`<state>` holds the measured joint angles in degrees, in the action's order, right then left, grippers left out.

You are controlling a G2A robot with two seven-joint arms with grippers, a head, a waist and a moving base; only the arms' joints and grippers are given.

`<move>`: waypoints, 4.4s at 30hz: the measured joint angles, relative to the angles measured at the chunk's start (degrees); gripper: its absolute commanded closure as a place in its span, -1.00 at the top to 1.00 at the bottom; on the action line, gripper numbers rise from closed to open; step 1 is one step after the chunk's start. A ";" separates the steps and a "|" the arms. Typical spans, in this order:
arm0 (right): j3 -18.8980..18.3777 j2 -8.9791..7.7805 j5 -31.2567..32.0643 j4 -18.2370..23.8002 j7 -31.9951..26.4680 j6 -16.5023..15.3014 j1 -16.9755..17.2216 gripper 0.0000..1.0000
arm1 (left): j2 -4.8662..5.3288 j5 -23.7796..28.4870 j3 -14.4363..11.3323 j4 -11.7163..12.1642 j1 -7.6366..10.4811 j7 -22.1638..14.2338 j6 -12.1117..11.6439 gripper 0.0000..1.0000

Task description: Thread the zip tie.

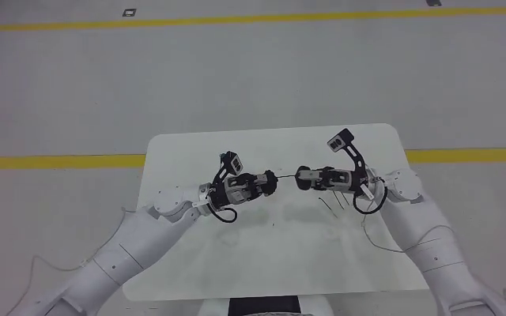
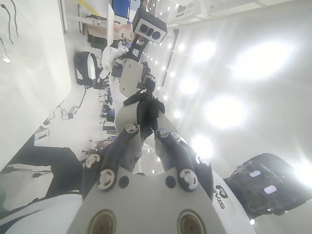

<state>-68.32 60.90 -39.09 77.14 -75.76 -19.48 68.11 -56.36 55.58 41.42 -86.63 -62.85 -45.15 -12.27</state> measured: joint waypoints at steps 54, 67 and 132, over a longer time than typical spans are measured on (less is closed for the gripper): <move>-0.37 1.34 2.57 -0.80 0.58 0.00 -0.19 -1.00 | -0.35 -4.98 0.67 -2.16 -0.49 1.52 -1.24 1.00; 0.35 1.73 -0.43 -1.70 0.69 0.28 -0.27 -1.00 | -1.29 -9.22 1.29 -2.26 -1.18 3.07 -3.93 1.00; 2.00 1.54 4.27 0.36 2.67 4.01 0.24 -1.00 | -3.38 -18.35 4.97 -3.26 -3.83 5.15 -1.22 -0.84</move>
<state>-66.32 62.43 -34.82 77.50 -73.09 -15.48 68.35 -59.73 37.22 46.39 -89.89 -66.67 -40.00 -13.50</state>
